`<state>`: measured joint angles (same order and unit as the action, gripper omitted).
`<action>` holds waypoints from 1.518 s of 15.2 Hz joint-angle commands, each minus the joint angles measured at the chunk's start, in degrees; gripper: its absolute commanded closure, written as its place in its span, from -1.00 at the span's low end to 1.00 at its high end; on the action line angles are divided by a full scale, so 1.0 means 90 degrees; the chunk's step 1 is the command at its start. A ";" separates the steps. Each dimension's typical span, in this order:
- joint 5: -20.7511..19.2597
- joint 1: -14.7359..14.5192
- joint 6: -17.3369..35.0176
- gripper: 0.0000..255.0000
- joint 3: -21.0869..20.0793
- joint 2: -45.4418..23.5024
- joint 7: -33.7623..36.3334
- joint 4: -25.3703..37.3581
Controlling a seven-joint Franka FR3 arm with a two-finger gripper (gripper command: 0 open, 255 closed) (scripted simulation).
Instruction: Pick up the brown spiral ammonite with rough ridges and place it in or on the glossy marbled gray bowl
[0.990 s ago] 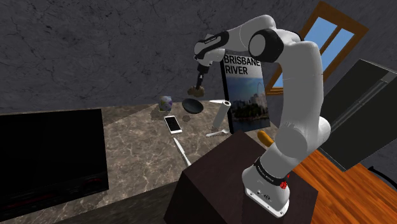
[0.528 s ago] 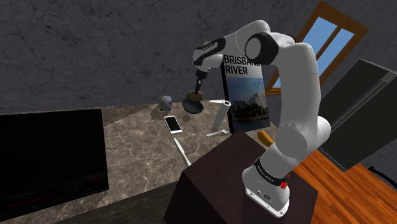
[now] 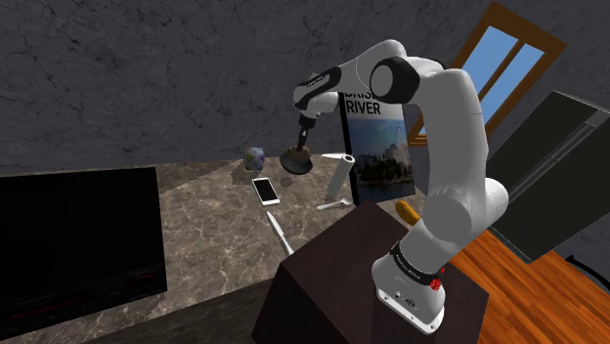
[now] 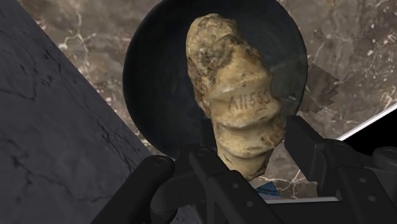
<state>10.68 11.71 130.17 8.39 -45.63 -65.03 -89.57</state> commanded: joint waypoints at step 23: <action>-0.0082 -0.0022 -0.0511 -1.00 0.0069 0.0452 0.0048 0.0067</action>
<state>9.95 11.52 125.57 9.01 -41.59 -64.61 -88.93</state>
